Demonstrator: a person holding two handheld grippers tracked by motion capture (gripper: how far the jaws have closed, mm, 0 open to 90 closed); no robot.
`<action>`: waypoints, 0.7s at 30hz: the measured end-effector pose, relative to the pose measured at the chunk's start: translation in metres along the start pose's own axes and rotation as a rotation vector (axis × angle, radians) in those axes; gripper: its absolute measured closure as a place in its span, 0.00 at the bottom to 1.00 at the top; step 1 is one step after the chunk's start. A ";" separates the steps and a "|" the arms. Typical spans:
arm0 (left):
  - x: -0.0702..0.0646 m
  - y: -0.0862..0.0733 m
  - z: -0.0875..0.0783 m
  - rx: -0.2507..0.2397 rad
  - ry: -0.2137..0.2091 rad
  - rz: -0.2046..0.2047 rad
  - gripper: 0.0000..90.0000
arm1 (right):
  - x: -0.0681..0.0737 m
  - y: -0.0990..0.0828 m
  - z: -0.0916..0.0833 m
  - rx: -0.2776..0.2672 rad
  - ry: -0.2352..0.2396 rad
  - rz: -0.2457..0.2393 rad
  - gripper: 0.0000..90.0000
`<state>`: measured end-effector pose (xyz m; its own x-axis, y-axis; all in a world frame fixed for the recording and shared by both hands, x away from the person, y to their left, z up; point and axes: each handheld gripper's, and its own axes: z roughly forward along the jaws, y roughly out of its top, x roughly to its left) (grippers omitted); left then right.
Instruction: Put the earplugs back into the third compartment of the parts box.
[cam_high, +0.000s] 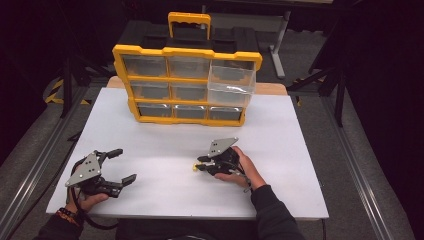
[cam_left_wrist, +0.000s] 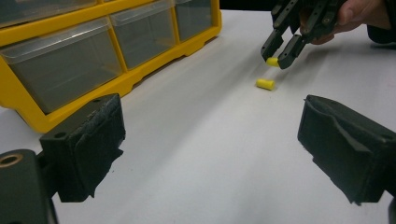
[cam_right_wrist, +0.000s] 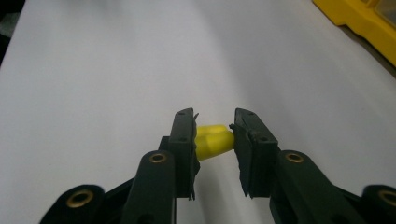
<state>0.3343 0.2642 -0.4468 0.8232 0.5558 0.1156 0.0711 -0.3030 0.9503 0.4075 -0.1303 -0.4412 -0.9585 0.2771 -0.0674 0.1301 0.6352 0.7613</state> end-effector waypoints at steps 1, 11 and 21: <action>0.000 0.000 0.000 0.001 0.000 0.002 0.09 | 0.001 0.001 -0.002 -0.005 -0.006 -0.003 0.78; 0.000 0.000 -0.001 0.000 0.003 0.004 0.09 | 0.008 0.010 -0.027 -0.086 -0.086 -0.031 0.79; 0.001 0.000 -0.002 0.000 0.005 0.005 0.09 | 0.014 0.017 -0.055 -0.160 -0.143 -0.040 0.79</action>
<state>0.3339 0.2660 -0.4458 0.8207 0.5582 0.1222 0.0666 -0.3058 0.9498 0.3818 -0.1555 -0.3940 -0.9148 0.3606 -0.1819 0.0398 0.5286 0.8479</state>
